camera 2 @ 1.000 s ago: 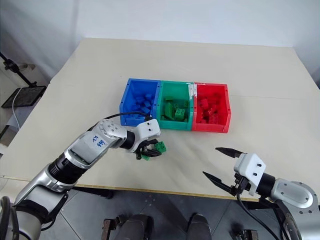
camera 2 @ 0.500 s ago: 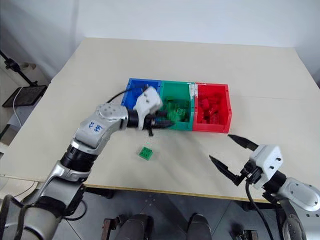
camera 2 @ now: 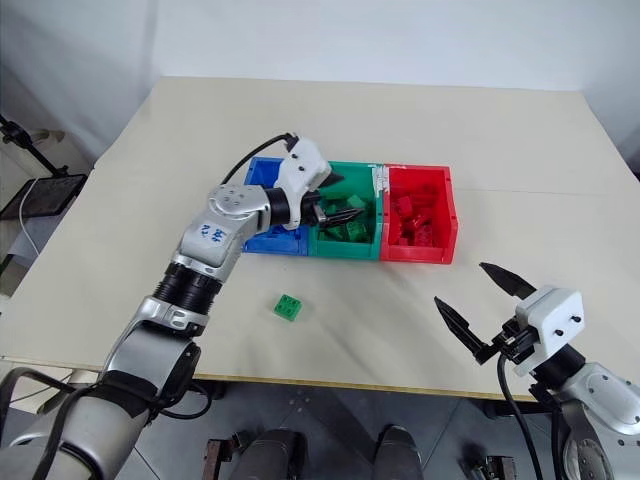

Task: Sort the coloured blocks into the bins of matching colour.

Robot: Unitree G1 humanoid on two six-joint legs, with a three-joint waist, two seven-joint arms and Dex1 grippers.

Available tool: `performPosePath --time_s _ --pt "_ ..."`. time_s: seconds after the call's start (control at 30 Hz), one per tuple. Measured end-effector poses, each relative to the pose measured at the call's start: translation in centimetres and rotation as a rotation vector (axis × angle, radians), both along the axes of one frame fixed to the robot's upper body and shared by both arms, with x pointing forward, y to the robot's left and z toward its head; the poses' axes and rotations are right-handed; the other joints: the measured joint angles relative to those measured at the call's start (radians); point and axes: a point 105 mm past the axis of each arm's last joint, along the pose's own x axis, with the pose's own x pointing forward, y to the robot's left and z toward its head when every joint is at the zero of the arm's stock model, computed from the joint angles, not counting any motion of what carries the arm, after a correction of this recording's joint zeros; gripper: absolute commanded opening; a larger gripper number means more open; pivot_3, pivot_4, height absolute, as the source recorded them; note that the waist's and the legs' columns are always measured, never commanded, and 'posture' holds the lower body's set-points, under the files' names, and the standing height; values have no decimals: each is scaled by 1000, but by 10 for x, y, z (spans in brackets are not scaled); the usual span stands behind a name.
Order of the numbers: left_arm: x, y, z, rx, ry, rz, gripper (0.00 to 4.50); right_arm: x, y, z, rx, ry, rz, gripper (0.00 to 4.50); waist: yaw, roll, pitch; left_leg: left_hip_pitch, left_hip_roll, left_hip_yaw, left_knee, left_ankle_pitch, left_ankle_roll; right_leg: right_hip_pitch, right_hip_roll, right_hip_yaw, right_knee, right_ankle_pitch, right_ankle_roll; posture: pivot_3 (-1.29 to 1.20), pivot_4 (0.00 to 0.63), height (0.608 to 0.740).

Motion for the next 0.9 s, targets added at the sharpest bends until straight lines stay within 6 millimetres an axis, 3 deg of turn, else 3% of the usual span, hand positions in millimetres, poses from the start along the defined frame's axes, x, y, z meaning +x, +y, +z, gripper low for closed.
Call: performPosePath --time_s 0.17,0.33,0.47,0.57,0.73,0.83,0.9 --pt "-28 47 -11 -1 -47 -110 4466 5 13 5 -42 -10 100 4500 -12 0 0 1 1 0 0 0 0 -1 1 0 1 0 0 0 150 740" --pt "-60 141 -37 60 -10 -30 4466 10 23 1 -87 43 238 4500 -25 1 0 2 2 0 -1 0 0 -1 1 1 2 0 -1 0 150 740" --pt "-81 195 -56 83 63 59 4466 16 33 7 -135 36 332 4500 -15 0 0 1 2 0 0 0 0 0 1 0 1 0 -1 0 150 740" --pt "-91 223 -66 91 81 128 4466 14 40 -6 -243 81 419 4500 -8 0 0 1 2 0 0 -1 0 0 1 0 1 0 -1 0 150 740" --pt "-100 236 -76 118 80 128 4466 11 44 -21 -297 120 490 4500 -4 0 0 1 2 1 1 -1 0 0 1 0 1 0 -1 0 150 740" --pt "-106 213 -80 163 87 9 4466 12 41 -21 -295 121 483 4500 -1 0 0 1 2 1 1 -1 -1 0 1 0 1 0 -1 0 150 740" --pt "-110 186 -83 184 101 -102 4466 8 36 -25 -291 141 471 4500 4 0 0 1 2 1 1 -1 -1 0 1 0 2 0 -1 0 150 740"
